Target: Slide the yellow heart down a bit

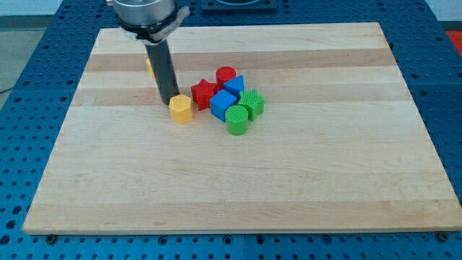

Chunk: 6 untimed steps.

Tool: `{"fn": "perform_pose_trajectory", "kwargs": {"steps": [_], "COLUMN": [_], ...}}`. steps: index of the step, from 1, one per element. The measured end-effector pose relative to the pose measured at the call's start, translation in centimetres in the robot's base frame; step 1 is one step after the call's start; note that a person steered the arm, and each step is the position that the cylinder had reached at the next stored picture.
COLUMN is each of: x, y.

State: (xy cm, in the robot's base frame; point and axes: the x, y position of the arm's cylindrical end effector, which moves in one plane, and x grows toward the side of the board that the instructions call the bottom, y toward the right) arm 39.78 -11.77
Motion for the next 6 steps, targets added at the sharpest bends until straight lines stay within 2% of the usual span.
{"fn": "perform_pose_trajectory", "kwargs": {"steps": [1, 2, 3, 4, 5, 6], "x": [0.7, 1.1, -2.6, -9.6, -15.1, -14.4], "y": [-4.1, -11.4, -14.3, -14.5, -10.1, -5.1]}}
